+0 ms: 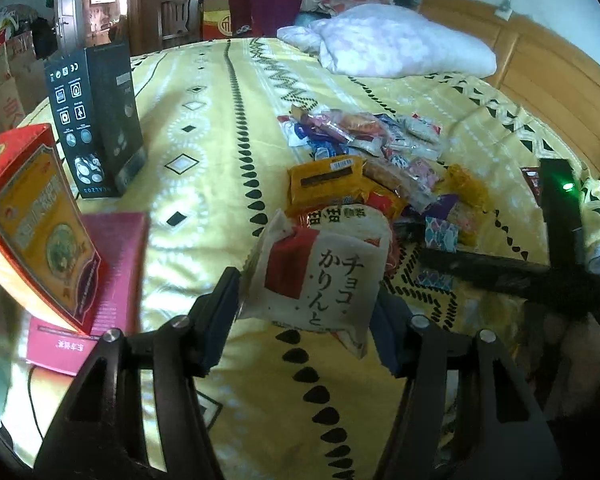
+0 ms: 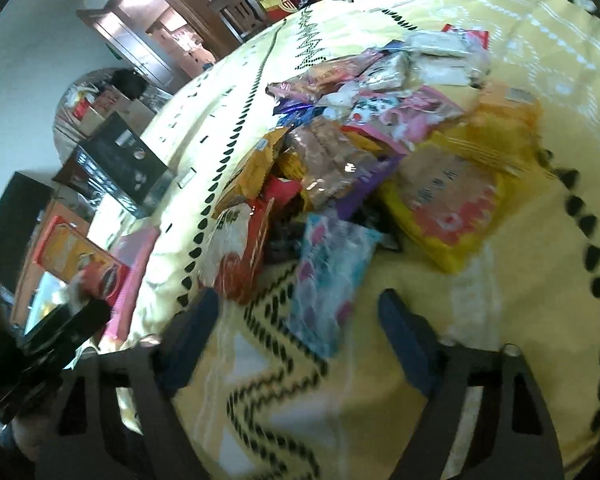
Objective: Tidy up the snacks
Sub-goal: 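Grasp the blue-white striped packet with the right tool while the left tool holds the white bag, then carry both packets over the glass bowl and open both tools to release them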
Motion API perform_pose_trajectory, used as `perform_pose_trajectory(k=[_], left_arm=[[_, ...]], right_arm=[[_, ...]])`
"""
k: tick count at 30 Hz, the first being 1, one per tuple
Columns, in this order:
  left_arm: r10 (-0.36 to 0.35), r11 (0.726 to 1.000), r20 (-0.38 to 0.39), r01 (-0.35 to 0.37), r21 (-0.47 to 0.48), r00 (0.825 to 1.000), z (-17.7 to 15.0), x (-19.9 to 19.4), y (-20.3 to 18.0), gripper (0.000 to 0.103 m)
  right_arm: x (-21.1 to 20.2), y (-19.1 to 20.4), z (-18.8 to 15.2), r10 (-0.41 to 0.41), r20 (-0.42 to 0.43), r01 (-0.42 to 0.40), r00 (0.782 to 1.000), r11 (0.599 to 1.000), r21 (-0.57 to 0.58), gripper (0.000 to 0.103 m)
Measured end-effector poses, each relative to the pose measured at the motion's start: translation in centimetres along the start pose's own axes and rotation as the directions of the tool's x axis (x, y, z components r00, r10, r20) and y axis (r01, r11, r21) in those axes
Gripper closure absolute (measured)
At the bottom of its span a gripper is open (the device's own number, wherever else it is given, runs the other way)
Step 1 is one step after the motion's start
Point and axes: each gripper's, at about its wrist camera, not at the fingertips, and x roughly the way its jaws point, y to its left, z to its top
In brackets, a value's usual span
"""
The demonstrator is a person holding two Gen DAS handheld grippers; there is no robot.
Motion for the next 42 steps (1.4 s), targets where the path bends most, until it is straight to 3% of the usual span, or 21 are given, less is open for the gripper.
perform_pose_trajectory(k=[1, 3, 4, 5, 10, 17, 24, 29, 35, 39, 42], left_arm=[[-0.005, 1.0, -0.003, 0.005, 0.002, 1.0, 0.0, 0.1, -0.1, 0.041], [-0.01, 1.0, -0.003, 0.01, 0.002, 1.0, 0.1, 0.0, -0.2, 0.041], [-0.015, 1.0, 0.002, 0.015, 0.002, 1.0, 0.1, -0.3, -0.1, 0.041], [-0.019, 1.0, 0.009, 0.019, 0.004, 1.0, 0.1, -0.6, -0.1, 0.041], [-0.037, 0.999, 0.048, 0.038, -0.014, 0.998, 1.0, -1.8, 0.3, 0.041], [-0.018, 0.999, 0.13, 0.021, -0.027, 0.991, 3.3, -5.4, 1.3, 0.041], [0.029, 0.997, 0.241, -0.01, -0.078, 0.97, 5.9, -10.7, 4.7, 0.041], [0.119, 0.984, 0.312, -0.071, -0.162, 0.943, 6.6, -15.0, 9.6, 0.042], [0.287, 0.937, 0.346, -0.186, -0.297, 0.893, 6.3, -19.7, 17.2, 0.042], [0.418, 0.875, 0.317, -0.284, -0.393, 0.851, 5.4, -22.1, 22.9, 0.041], [0.481, 0.827, 0.273, -0.327, -0.458, 0.833, 4.6, -22.7, 26.6, 0.041]], right_arm=[[0.5, 0.0, 0.0, -0.02, -0.006, 0.02, 1.0, 1.0, -0.009, 0.037], [1.0, -0.1, -0.2, -0.072, -0.003, 0.072, 0.997, 0.997, -0.015, 0.057], [0.9, -0.5, -0.3, -0.07, -0.001, 0.07, 0.998, 0.998, -0.011, 0.073], [0.5, -0.8, -0.3, -0.055, 0.005, 0.055, 0.998, 0.998, 0.001, 0.077], [-2.4, -0.8, -0.2, -0.021, 0.056, 0.023, 0.998, 0.999, -0.037, 0.081], [-6.5, 2.4, 1.0, 0.033, 0.124, -0.019, 0.992, 0.993, -0.113, 0.081], [-10.1, 9.4, 5.1, 0.121, 0.195, -0.069, 0.973, 0.965, -0.254, 0.081], [-11.2, 16.4, 8.1, 0.208, 0.199, -0.123, 0.958, 0.921, -0.371, 0.081], [-11.0, 26.9, 10.5, 0.328, 0.151, -0.21, 0.932, 0.833, -0.512, 0.081], [-9.9, 34.1, 11.0, 0.4, 0.082, -0.281, 0.913, 0.76, -0.586, 0.081], [-8.5, 39.6, 10.6, 0.437, 0.017, -0.329, 0.899, 0.701, -0.633, 0.081]])
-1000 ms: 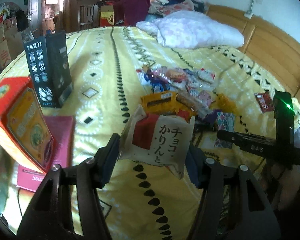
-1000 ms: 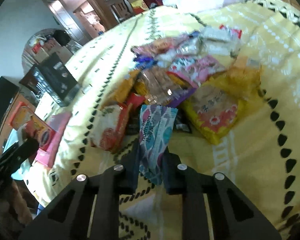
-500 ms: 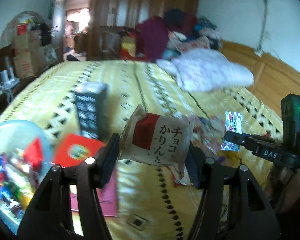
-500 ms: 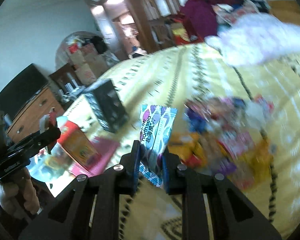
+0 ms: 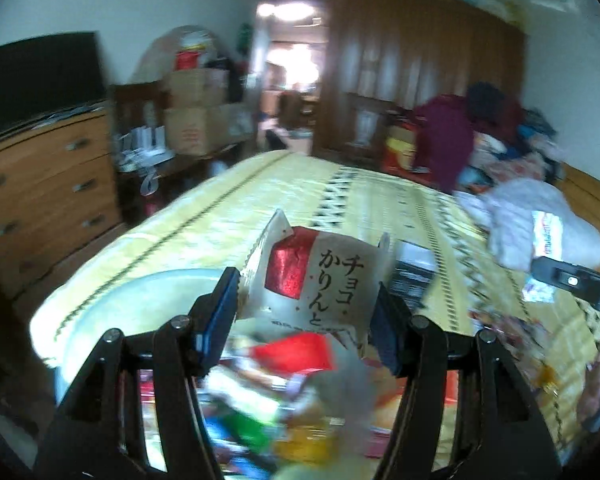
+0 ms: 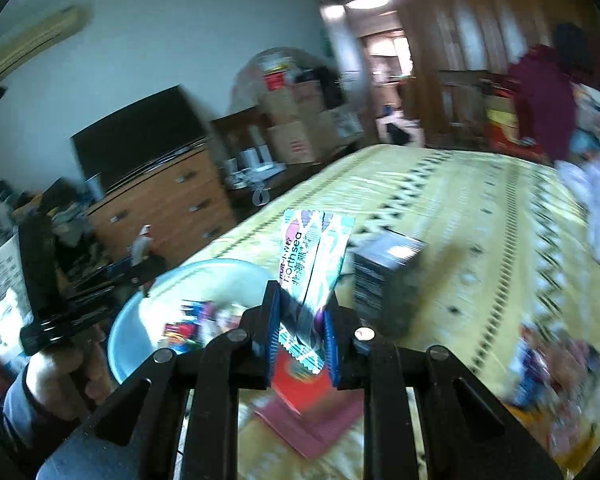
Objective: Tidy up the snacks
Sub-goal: 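Carry both packets over the glass bowl and open both tools to release them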
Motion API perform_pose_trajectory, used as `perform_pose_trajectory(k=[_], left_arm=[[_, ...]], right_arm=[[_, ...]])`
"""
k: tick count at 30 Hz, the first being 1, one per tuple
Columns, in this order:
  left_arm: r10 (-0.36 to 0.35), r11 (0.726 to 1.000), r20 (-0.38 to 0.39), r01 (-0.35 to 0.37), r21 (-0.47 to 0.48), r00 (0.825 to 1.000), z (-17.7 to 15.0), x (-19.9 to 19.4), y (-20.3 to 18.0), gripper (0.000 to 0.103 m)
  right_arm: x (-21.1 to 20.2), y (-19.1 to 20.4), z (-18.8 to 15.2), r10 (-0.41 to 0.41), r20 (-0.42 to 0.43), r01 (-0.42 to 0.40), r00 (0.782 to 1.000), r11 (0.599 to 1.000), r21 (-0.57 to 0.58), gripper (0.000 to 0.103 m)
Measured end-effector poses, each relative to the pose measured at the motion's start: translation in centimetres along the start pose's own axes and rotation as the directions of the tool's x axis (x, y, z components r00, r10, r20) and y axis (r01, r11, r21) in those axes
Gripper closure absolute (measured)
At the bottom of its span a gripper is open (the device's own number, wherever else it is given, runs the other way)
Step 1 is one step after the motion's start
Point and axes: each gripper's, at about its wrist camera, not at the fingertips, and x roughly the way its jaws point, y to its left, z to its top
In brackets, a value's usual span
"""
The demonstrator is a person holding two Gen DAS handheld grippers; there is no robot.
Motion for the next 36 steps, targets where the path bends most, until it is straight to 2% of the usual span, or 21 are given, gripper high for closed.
perform_pose_trajectory(k=[2, 6, 11, 15, 21, 36], left_arm=[[0.047, 0.999, -0.024, -0.047, -0.027, 0.999, 0.0, 1.1, 2.1, 0.041], [0.103, 0.992, -0.073, -0.108, -0.058, 0.992, -0.7, 2.8, 3.9, 0.041], [0.147, 0.986, -0.114, -0.155, -0.058, 0.982, -1.8, 4.1, 4.7, 0.041], [0.159, 0.984, -0.125, -0.167, -0.057, 0.979, -2.1, 3.9, 6.0, 0.041], [0.165, 0.982, -0.139, -0.176, -0.07, 0.976, -2.4, 4.2, 7.9, 0.041], [0.159, 0.983, -0.147, -0.17, -0.066, 0.976, -2.4, 4.5, 7.8, 0.041]], right_arm=[[2.2, 2.3, 0.9, 0.039, -0.026, -0.04, 0.999, 0.999, -0.028, 0.081], [6.8, 6.3, 1.7, 0.111, -0.092, -0.117, 0.99, 0.991, -0.062, 0.081], [11.3, 9.7, 1.2, 0.169, -0.166, -0.184, 0.972, 0.979, -0.083, 0.081], [13.6, 11.1, 0.8, 0.183, -0.2, -0.204, 0.963, 0.975, -0.091, 0.081], [15.2, 12.1, 0.4, 0.193, -0.223, -0.218, 0.955, 0.971, -0.093, 0.081], [15.8, 11.5, 0.1, 0.199, -0.23, -0.224, 0.953, 0.971, -0.089, 0.081]])
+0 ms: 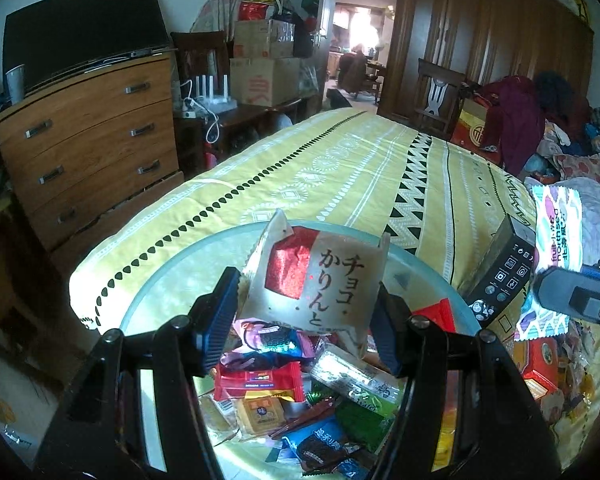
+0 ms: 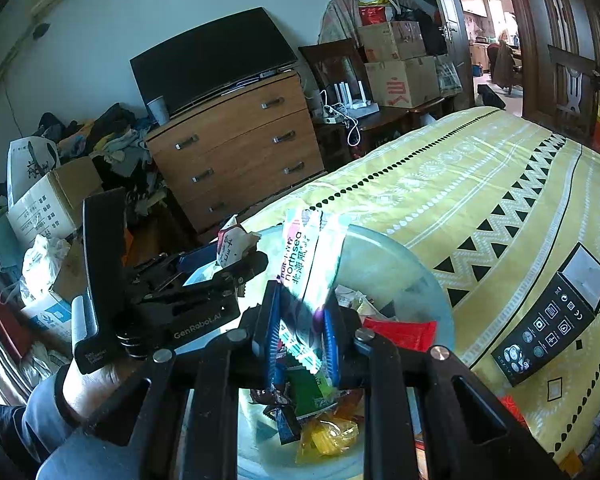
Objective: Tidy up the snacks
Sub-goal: 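Carry both packets over the glass bowl and open both tools to release them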
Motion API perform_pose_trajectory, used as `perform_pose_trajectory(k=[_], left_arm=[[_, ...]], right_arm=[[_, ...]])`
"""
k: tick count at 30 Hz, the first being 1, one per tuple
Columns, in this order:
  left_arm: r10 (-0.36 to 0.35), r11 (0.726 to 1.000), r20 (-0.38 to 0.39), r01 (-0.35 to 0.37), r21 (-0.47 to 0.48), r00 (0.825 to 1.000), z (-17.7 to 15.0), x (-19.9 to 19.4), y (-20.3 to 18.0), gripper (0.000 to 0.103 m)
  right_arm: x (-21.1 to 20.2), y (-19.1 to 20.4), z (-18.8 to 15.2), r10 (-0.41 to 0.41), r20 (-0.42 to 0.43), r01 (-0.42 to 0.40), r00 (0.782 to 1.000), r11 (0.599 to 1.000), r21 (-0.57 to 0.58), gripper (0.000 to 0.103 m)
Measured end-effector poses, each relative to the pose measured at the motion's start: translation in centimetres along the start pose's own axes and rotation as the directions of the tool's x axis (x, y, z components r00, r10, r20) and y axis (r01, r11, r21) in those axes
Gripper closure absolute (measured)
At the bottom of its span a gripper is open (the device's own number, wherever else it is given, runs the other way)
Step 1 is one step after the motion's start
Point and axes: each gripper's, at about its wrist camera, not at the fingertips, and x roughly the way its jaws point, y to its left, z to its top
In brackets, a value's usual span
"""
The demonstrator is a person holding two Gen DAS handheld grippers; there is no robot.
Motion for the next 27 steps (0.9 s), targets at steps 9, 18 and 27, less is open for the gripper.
perform_pose_trajectory(k=[9, 18, 27], left_arm=[[-0.002, 1.0, -0.001, 0.002, 0.0, 1.0, 0.0, 0.0, 0.0, 0.041], [-0.004, 1.0, -0.007, 0.004, 0.002, 1.0, 0.1, 0.1, 0.3, 0.041], [0.015, 1.0, -0.054, -0.015, -0.008, 0.998, -0.4, 1.6, 1.0, 0.023]], right_arm=[[0.0, 0.2, 0.0, 0.001, 0.0, -0.001, 1.0, 1.0, -0.002, 0.081], [0.2, 0.6, -0.2, -0.001, -0.004, 0.0, 1.0, 1.0, -0.011, 0.081], [0.6, 0.2, -0.7, 0.004, -0.017, -0.004, 1.0, 1.0, 0.022, 0.072]])
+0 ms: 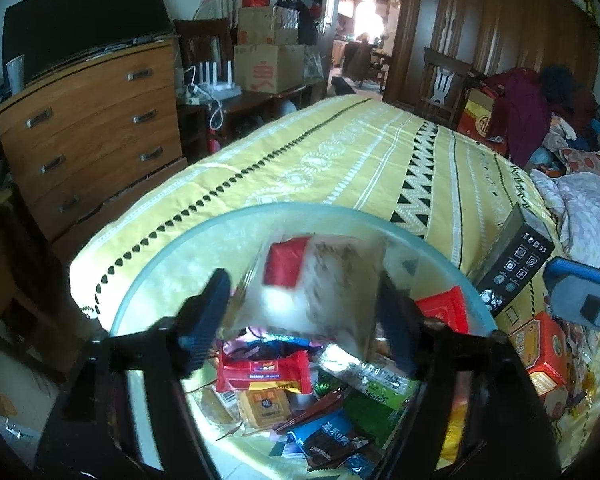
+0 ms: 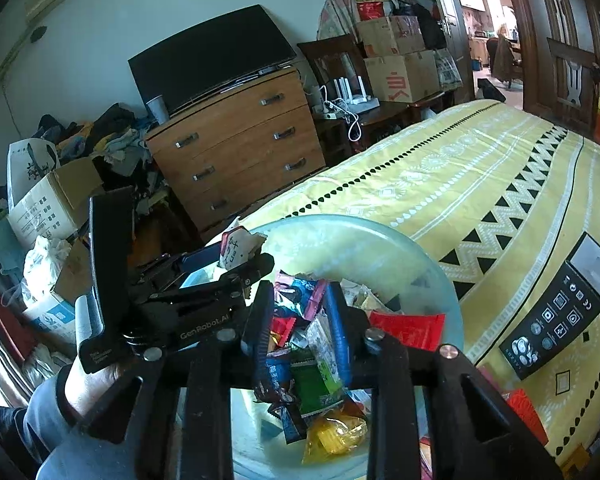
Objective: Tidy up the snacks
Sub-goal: 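Carry both packets over the glass bowl and open both tools to release them, then move both open tools back over the snack pile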
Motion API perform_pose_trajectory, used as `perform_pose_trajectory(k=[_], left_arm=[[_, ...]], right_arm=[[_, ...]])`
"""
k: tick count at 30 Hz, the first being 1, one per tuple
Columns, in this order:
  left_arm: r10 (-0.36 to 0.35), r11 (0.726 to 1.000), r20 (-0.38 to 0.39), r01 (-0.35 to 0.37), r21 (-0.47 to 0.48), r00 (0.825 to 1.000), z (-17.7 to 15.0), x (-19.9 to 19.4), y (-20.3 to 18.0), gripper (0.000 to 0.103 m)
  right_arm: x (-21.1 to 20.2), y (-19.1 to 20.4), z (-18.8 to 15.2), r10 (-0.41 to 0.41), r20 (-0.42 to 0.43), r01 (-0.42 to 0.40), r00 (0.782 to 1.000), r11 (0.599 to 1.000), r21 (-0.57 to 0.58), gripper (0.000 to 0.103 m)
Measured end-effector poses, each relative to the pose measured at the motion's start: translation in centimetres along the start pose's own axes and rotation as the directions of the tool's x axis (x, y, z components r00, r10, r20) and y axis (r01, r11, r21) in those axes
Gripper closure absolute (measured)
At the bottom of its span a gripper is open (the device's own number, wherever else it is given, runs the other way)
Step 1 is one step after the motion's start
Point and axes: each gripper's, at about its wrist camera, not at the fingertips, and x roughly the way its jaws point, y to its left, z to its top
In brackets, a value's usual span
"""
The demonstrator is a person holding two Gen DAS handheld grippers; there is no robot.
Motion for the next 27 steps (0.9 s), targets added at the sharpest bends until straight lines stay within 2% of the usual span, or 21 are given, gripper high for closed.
perform_pose_trajectory(k=[3, 4, 5, 6, 9, 10, 13, 16, 18, 20, 23, 27], left_arm=[[0.005, 1.0, -0.014, -0.005, -0.002, 1.0, -0.2, 0.3, 0.2, 0.013], [0.005, 1.0, -0.015, -0.005, -0.004, 1.0, -0.2, 0.3, 0.2, 0.013], [0.008, 1.0, -0.015, -0.008, -0.004, 1.0, -0.2, 0.3, 0.2, 0.013], [0.013, 1.0, -0.013, -0.013, -0.007, 1.0, -0.3, 0.3, 0.3, 0.011], [0.03, 0.999, 0.002, -0.03, -0.012, 1.0, -0.4, 0.1, 0.4, 0.001], [0.036, 0.999, 0.006, -0.036, -0.014, 0.999, -0.4, 0.1, 0.5, 0.0], [0.058, 0.998, 0.026, -0.057, -0.023, 0.998, -0.4, -0.2, 0.7, 0.0], [0.063, 0.998, 0.061, -0.061, -0.035, 0.996, -0.5, -0.8, 0.7, 0.0], [0.058, 0.998, 0.081, -0.054, -0.045, 0.995, -0.6, -1.3, 0.6, 0.0], [0.074, 0.997, 0.101, -0.071, -0.033, 0.992, -0.6, -1.7, 0.2, 0.0], [0.083, 0.997, 0.142, -0.082, -0.012, 0.986, -0.7, -2.7, -0.8, 0.0], [0.065, 0.997, 0.173, -0.069, 0.016, 0.983, -0.8, -3.9, -2.5, 0.0]], right_arm=[[0.2, 0.0, -0.2, -0.003, -0.003, 0.003, 1.0, 1.0, 0.005, 0.071], [0.3, 0.0, -0.2, -0.006, -0.002, 0.006, 1.0, 1.0, 0.006, 0.066], [0.3, 0.0, -0.3, -0.009, -0.001, 0.009, 1.0, 1.0, 0.007, 0.054], [0.3, 0.1, -0.4, -0.013, 0.001, 0.013, 1.0, 1.0, 0.007, 0.048], [0.2, 0.2, -0.6, -0.019, 0.001, 0.019, 1.0, 1.0, 0.003, 0.044], [0.1, 0.2, -0.6, -0.028, 0.005, 0.028, 1.0, 1.0, 0.002, 0.037], [-0.6, 0.4, -1.1, -0.053, 0.033, 0.053, 0.998, 0.999, 0.006, 0.027], [-2.1, 0.4, -1.8, -0.08, 0.094, 0.079, 0.992, 0.997, 0.008, 0.026], [-3.6, 0.5, -2.5, -0.126, 0.156, 0.127, 0.98, 0.992, 0.007, 0.024], [-5.2, 0.5, -3.3, -0.135, 0.215, 0.135, 0.967, 0.991, 0.011, 0.013], [-8.0, 0.7, -5.0, -0.146, 0.284, 0.152, 0.948, 0.988, 0.0, 0.012], [-11.0, 0.9, -7.3, -0.186, 0.312, 0.202, 0.932, 0.979, -0.021, 0.005]])
